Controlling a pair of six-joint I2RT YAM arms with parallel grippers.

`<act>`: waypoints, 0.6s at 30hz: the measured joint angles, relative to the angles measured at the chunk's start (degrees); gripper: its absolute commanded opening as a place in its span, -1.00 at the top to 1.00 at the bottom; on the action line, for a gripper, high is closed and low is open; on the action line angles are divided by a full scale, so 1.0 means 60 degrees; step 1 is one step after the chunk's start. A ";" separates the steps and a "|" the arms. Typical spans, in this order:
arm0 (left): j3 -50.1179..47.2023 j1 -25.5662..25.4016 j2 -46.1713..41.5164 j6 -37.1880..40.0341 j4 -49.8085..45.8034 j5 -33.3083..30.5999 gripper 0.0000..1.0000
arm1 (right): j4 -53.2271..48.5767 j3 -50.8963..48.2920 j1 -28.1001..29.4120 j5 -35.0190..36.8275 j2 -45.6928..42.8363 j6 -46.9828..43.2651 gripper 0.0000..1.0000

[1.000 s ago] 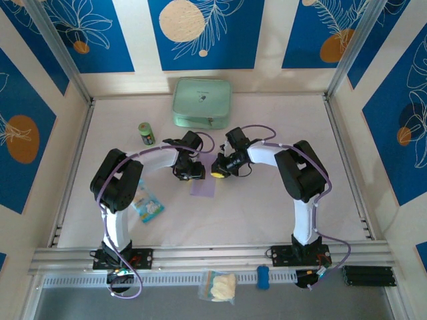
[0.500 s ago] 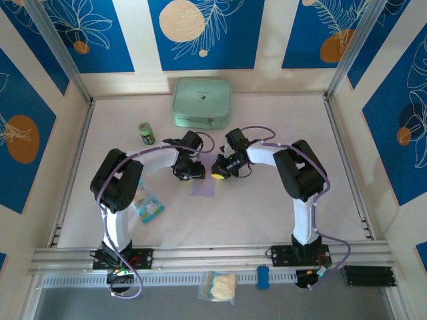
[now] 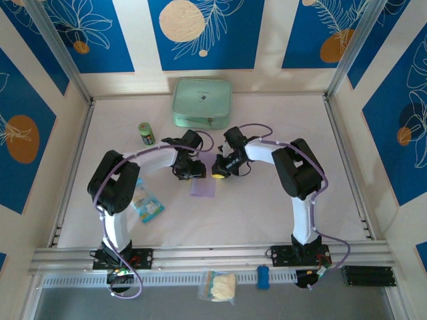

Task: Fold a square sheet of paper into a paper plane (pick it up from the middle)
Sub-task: Hold the square sheet of paper at the center of the table, then first fold the square sheet of paper in half at the center of the table.

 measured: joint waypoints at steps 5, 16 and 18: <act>-0.0342 0.0273 -0.1264 -0.0331 0.0186 -0.0149 -0.01 | -0.0681 0.0506 0.0080 0.0178 0.0208 -0.0914 0.84; -0.0277 0.0251 -0.0576 -0.1111 0.1741 0.2098 0.54 | -0.1661 0.1257 0.0138 0.0357 0.0561 -0.1985 0.89; -0.0189 0.0233 -0.0262 -0.1184 0.1741 0.2299 0.60 | -0.1807 0.1370 0.0138 0.0357 0.0623 -0.1985 0.90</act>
